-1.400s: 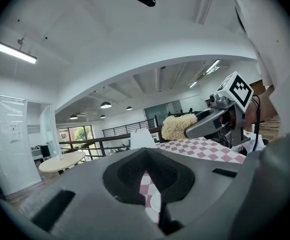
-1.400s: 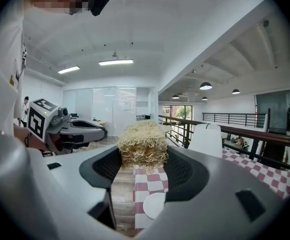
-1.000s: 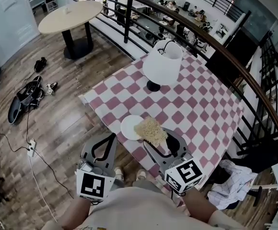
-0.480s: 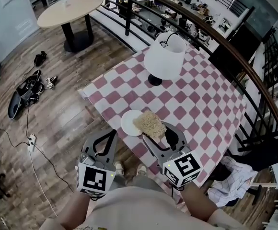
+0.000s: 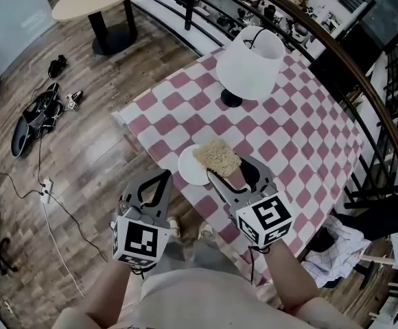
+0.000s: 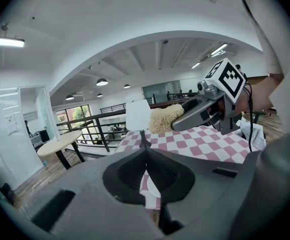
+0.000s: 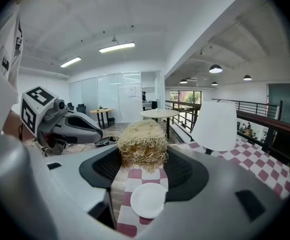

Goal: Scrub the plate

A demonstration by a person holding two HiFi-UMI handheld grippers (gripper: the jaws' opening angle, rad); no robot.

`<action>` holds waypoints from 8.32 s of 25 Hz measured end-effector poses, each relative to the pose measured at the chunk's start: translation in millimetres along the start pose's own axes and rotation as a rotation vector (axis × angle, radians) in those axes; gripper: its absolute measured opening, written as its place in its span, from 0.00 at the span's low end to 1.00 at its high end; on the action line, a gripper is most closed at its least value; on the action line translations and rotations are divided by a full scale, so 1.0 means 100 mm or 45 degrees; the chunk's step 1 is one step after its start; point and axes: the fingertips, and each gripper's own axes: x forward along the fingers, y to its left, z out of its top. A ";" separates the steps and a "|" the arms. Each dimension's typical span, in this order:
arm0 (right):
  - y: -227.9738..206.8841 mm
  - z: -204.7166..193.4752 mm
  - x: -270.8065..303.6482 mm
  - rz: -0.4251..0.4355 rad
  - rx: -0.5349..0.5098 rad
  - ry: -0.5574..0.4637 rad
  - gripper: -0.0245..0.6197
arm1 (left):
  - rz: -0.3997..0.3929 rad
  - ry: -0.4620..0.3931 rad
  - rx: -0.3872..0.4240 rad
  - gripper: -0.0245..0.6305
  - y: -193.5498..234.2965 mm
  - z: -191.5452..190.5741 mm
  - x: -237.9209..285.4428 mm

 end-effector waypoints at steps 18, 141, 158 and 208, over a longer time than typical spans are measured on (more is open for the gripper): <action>-0.10 -1.04 0.81 0.032 -0.107 0.243 0.44 | -0.123 0.215 0.012 0.06 -0.18 -0.96 0.85; -0.71 -2.29 0.29 -0.205 -0.241 0.664 0.42 | -0.288 0.538 -0.172 0.06 -0.63 -2.17 1.74; -0.51 -0.53 -0.24 -0.276 -0.102 0.045 0.42 | -0.119 0.115 -0.063 0.06 -0.33 -0.10 1.01; 0.10 0.69 -1.27 -0.243 -0.066 -0.429 0.41 | 0.089 -0.389 0.169 0.06 -0.35 1.25 -0.51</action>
